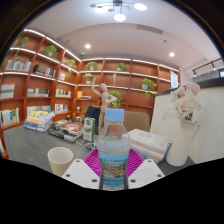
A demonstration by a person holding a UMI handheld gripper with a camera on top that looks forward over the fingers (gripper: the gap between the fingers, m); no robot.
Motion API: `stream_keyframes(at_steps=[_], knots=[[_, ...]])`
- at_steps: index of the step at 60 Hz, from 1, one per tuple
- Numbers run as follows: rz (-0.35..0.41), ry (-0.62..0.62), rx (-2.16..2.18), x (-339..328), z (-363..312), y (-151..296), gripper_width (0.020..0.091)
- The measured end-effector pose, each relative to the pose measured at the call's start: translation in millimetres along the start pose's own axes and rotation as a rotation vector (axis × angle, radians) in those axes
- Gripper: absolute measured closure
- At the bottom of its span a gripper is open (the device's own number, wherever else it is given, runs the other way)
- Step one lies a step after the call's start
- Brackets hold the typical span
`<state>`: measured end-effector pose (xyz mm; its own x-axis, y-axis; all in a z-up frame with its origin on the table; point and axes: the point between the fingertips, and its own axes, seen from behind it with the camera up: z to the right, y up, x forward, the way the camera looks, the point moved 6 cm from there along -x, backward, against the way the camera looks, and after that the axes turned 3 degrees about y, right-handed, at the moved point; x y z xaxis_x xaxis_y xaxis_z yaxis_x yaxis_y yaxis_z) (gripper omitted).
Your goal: Pour water
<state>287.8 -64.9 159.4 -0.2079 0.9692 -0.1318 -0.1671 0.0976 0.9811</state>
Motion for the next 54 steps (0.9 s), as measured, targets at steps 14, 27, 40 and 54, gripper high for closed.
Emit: stream_keyframes(at_steps=[14,27,40,54], knots=[[-0.023,-0.022,0.121,19,-2,-41,0.0810],[-0.058,-0.055,0.137,19,5,-57,0.0809],[-0.080,-0.067,0.112,20,3,-58,0.0704],[-0.158,-0.074,0.165,8,5,-66,0.0437]])
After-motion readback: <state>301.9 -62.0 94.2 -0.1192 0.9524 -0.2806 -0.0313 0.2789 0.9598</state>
